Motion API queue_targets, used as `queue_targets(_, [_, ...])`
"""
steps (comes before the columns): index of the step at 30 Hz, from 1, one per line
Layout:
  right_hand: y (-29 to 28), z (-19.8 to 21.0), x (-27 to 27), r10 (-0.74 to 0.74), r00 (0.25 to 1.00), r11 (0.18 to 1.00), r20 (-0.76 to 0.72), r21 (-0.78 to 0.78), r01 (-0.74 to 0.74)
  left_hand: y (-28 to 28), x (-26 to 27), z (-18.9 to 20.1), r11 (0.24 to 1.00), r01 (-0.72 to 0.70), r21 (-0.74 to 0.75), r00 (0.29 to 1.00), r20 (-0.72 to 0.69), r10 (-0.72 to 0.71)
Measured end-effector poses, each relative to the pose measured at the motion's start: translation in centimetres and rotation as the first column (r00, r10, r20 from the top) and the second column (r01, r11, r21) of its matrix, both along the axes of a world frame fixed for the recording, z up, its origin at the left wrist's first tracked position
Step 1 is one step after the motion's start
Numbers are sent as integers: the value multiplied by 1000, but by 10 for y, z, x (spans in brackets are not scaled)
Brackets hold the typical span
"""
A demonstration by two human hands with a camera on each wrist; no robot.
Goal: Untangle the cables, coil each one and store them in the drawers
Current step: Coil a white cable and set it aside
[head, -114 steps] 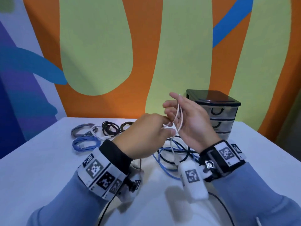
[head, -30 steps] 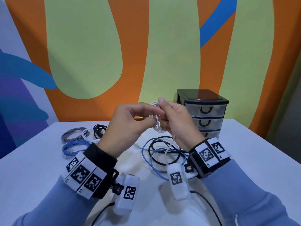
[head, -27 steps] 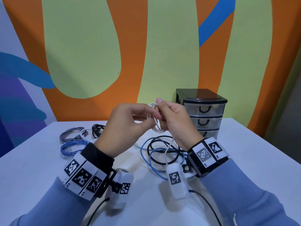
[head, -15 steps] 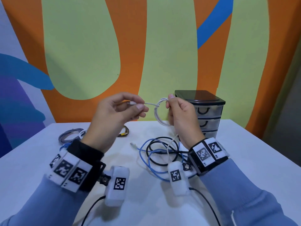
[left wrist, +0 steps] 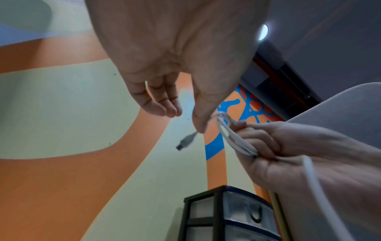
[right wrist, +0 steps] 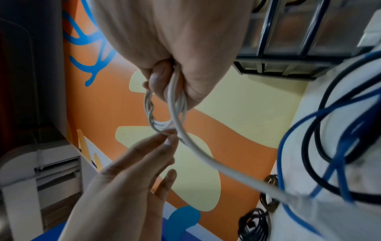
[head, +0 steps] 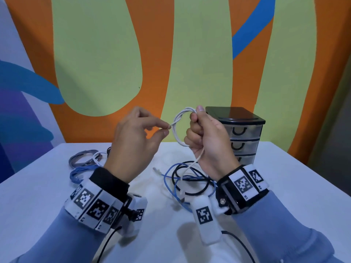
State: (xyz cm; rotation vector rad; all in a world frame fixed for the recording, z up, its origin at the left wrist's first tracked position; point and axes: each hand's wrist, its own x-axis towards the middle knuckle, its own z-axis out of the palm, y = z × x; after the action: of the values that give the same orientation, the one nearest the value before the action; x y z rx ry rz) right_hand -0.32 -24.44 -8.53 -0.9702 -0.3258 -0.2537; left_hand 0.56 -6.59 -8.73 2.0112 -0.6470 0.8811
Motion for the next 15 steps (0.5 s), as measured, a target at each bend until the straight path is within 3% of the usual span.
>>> queue_targets(2, [5, -2, 0, 15, 1000, 999, 4, 47, -15, -7, -4, 1, 990, 81, -117, 987, -131, -97])
queue_targets(4, [9, -5, 1, -20, 1000, 998, -12, 60, 21, -14, -11, 4, 928, 201, -314, 917, -274, -291])
queue_targets(7, [10, -7, 3, -92, 994, 994, -55, 61, 95, -20, -18, 6, 822, 282, -496, 812, -334, -480])
queue_targets(15, [15, -15, 7, -83, 993, 995, -88, 43, 87, -23, -17, 3, 881, 229, -414, 870, -319, -377])
